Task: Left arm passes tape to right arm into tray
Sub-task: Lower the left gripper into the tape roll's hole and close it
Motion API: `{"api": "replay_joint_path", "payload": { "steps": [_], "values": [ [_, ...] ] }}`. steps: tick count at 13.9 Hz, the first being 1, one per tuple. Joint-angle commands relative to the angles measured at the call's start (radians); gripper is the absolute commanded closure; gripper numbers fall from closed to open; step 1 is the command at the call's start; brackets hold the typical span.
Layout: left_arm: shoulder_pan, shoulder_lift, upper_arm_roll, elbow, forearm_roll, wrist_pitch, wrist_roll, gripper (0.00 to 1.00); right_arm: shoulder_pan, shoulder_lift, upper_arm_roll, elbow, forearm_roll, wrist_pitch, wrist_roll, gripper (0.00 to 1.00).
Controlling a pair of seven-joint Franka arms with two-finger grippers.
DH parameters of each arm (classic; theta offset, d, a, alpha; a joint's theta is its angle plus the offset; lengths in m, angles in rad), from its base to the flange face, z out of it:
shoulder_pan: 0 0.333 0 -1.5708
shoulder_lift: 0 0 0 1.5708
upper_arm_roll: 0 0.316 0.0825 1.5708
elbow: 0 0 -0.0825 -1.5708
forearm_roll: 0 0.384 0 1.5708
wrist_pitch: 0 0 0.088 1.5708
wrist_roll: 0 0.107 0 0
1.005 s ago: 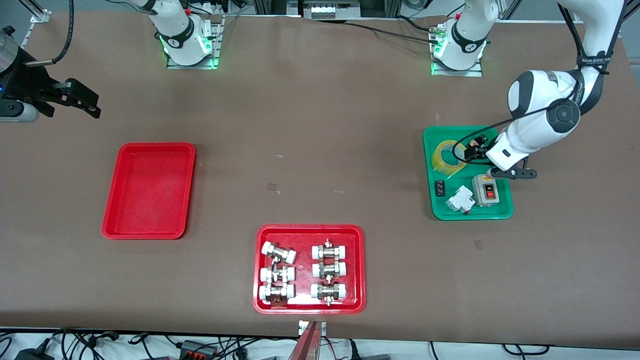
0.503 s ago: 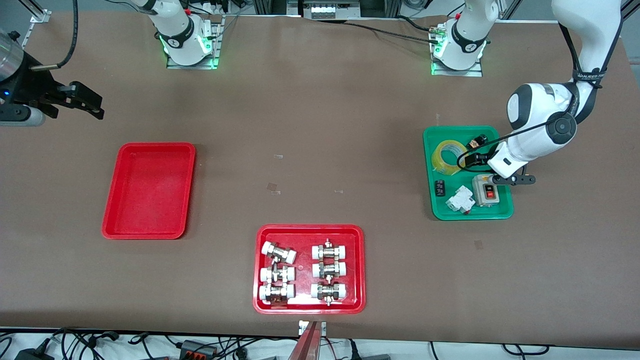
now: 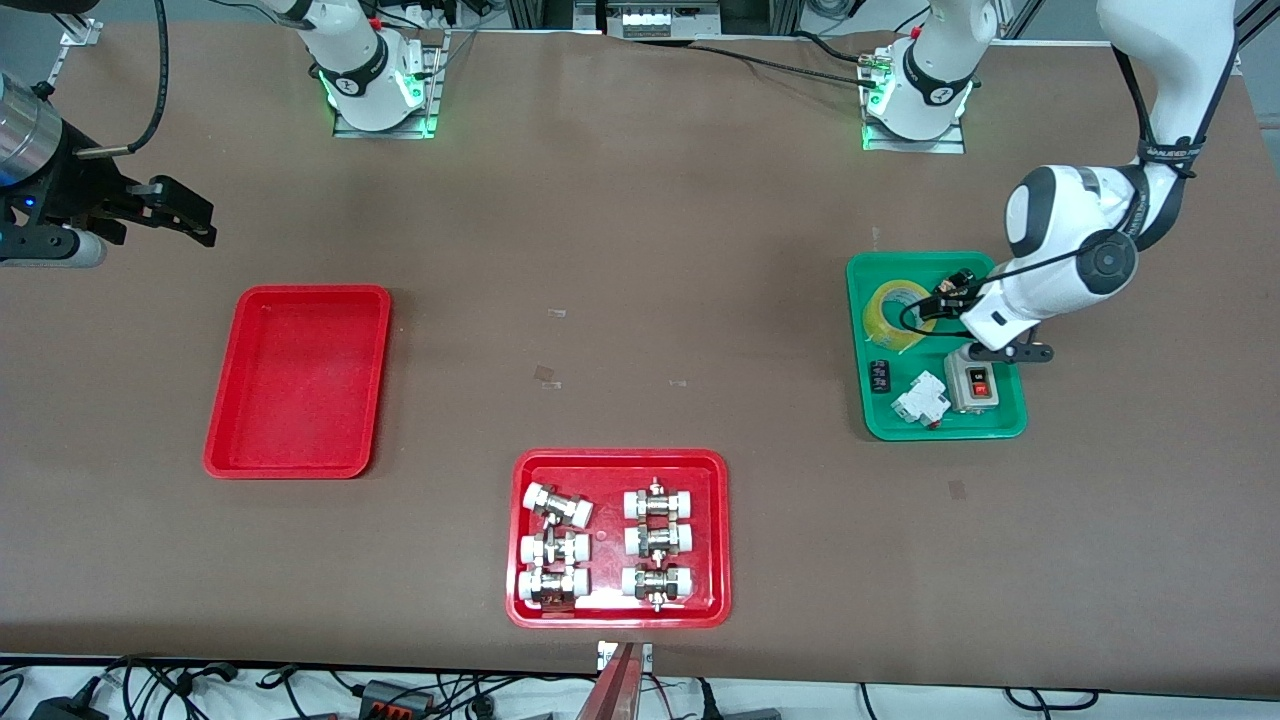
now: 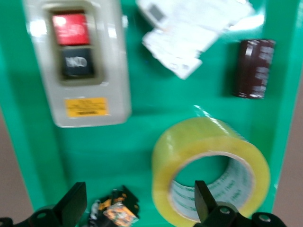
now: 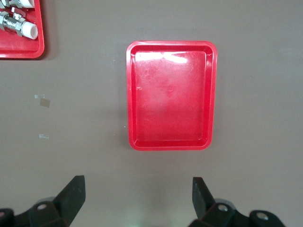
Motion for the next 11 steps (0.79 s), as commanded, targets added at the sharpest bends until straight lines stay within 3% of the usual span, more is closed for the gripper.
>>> {"api": "replay_joint_path", "payload": {
  "steps": [1,2,11],
  "values": [
    [-0.003,-0.022,-0.065,-0.010,-0.004,-0.025,-0.090,0.00,-0.001,-0.001,0.000,0.005,0.007,-0.002,-0.014,0.00],
    [-0.001,-0.021,-0.091,-0.010,-0.004,-0.025,-0.110,0.00,-0.001,-0.001,0.000,0.005,0.007,-0.002,-0.014,0.00],
    [0.043,0.010,-0.092,-0.047,0.001,0.007,-0.125,0.00,0.003,-0.004,0.000,0.006,0.007,0.000,-0.011,0.00]
  ]
}}
